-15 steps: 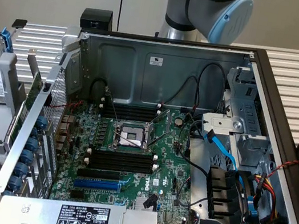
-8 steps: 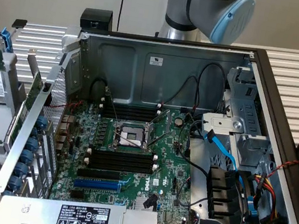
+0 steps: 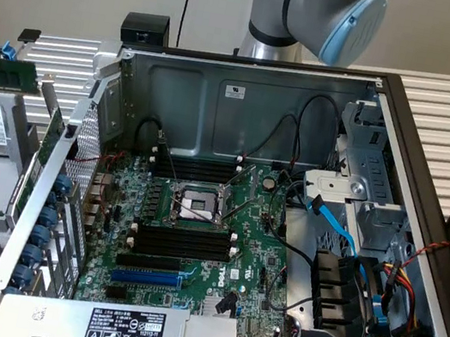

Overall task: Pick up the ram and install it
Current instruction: 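Pick up the ram and move it above insertion slot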

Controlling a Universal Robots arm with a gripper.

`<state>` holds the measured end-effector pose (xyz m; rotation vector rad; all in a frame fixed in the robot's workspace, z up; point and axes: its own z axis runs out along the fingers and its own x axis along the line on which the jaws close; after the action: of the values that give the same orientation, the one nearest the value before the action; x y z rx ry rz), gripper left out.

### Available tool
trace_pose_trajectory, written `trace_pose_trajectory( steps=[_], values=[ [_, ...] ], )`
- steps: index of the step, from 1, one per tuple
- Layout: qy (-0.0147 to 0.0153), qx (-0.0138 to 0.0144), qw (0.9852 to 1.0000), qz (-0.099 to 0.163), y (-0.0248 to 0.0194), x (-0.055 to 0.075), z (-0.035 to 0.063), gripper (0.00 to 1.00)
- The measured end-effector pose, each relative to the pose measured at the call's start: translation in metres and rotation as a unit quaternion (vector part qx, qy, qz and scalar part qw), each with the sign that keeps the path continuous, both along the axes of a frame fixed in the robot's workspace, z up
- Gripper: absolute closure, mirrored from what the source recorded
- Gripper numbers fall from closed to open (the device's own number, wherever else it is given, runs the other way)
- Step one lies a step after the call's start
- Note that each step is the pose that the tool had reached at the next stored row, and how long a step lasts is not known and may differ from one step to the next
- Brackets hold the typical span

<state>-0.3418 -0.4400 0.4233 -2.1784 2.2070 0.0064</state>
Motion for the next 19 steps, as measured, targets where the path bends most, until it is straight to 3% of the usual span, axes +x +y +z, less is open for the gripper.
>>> trace_pose_trajectory(
  steps=[19],
  values=[
    [0.0003,0.0,1.0,0.002,0.0,0.086,0.0,0.87]
  ],
)
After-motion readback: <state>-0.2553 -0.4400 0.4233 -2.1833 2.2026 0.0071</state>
